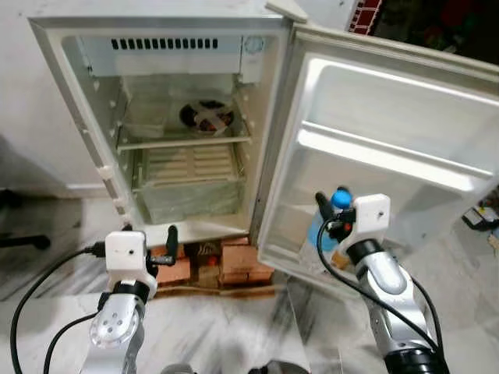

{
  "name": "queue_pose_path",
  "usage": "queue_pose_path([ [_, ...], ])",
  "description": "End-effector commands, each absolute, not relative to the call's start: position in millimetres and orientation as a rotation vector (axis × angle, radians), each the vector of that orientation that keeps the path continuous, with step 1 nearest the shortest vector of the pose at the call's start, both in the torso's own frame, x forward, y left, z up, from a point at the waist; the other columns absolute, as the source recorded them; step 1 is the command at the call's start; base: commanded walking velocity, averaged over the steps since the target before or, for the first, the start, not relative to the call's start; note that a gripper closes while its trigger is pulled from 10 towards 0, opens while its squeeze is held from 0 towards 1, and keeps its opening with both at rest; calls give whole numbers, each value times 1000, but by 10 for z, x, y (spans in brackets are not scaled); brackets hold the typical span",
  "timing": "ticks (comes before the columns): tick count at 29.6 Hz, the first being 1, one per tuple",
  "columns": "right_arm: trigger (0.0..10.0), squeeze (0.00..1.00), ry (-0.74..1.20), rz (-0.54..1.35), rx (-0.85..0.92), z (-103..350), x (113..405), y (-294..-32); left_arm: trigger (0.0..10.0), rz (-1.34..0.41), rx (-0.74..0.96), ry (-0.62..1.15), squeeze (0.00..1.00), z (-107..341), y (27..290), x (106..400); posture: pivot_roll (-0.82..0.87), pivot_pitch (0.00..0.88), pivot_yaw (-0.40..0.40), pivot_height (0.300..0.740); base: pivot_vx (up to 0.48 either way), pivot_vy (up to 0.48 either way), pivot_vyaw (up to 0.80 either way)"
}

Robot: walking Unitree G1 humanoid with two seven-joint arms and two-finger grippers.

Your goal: Restocking fridge

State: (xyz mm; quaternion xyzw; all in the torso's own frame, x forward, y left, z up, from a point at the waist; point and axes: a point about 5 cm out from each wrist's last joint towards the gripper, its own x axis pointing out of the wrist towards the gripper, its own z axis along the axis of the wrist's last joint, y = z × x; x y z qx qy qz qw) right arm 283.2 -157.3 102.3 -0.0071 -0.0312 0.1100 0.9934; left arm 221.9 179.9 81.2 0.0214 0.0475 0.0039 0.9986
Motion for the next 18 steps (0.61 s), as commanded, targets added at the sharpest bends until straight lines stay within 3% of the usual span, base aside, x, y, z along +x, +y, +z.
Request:
queue_pose_path([
  [1,10000,0,-79,233,-13,1052,2832,-1547,10000,8,40,93,0,820,1804,2202,78,90,-80,740,244,-281,0],
  [15,10000,0,-71,241,-13,1027,2828,-1542,10000,-5,36,94,0,817,1779,2207,75,81,-81,740,271,-339,0],
  [18,10000,0,-63,250,-7,1017,2829,-1535,10000,6,31,91,0,821,1786,2202,77,82,-82,740,0,0,0],
])
